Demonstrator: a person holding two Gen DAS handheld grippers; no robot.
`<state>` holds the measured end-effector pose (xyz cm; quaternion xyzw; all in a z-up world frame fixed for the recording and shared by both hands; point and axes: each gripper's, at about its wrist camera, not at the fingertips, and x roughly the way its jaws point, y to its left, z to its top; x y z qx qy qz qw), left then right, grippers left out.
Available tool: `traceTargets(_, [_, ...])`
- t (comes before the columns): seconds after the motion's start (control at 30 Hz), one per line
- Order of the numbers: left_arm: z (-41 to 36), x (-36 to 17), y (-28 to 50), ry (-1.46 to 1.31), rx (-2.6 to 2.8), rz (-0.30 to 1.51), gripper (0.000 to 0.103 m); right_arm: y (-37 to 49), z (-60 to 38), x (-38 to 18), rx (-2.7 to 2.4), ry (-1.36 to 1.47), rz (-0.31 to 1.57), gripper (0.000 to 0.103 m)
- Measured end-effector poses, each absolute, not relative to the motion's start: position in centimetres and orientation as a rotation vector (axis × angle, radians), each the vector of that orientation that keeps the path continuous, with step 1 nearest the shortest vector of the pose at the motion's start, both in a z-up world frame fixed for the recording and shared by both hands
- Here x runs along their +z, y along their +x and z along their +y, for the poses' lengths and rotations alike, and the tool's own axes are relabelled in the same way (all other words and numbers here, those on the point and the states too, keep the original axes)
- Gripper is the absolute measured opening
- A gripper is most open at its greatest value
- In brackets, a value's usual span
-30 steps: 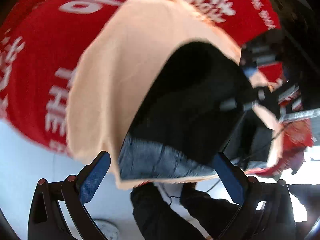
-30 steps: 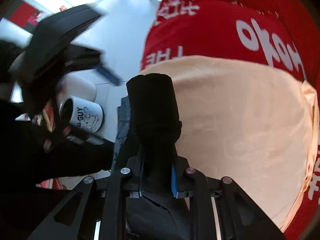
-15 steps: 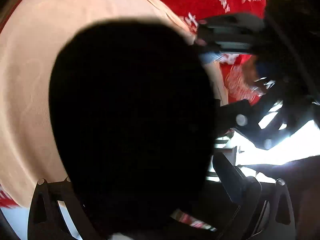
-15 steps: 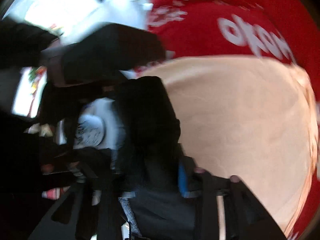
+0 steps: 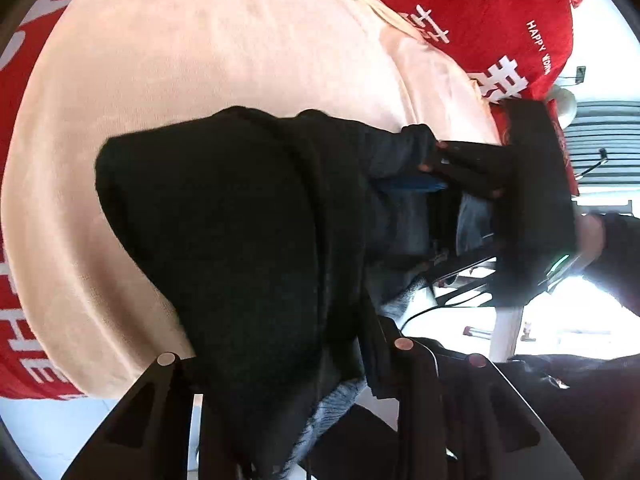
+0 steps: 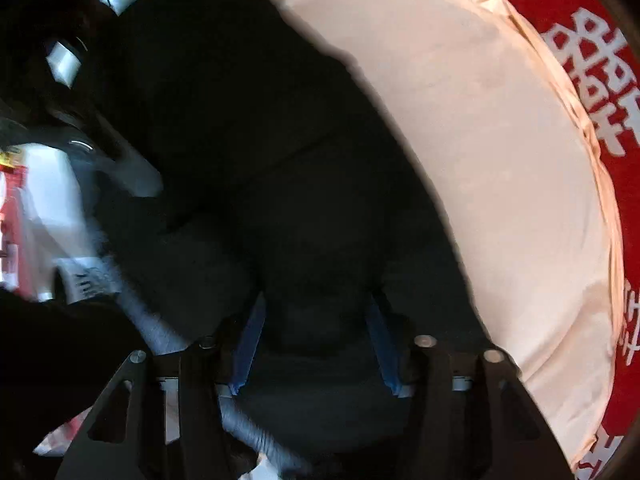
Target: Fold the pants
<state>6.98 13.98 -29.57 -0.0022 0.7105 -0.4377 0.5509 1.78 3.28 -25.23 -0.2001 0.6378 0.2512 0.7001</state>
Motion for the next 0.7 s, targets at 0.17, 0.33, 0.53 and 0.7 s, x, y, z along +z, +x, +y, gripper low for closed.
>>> traceTargets(0.17, [12.0, -27.4, 5.1, 0.066, -0.998, 1.649, 0.026, 1.5, 2.3, -23.1, 0.513, -0.393, 1.4, 0.073])
traceTargets(0.33, [11.5, -24.3, 3.8, 0.128, -0.914, 1.617, 0.026, -1.7, -4.8, -18.8, 0.363, -0.206, 1.394, 0.074])
traceTargets(0.53, [5.7, -18.5, -0.6, 0.309, -0.759, 1.501, 0.026, -9.7, -12.8, -16.3, 0.208, -0.056, 1.387, 0.074])
traceTargets(0.7, [-1.9, -13.9, -4.5, 0.349, -0.822, 1.43, 0.026, -16.8, -18.3, -14.8, 0.131, 0.044, 1.383, 0.074])
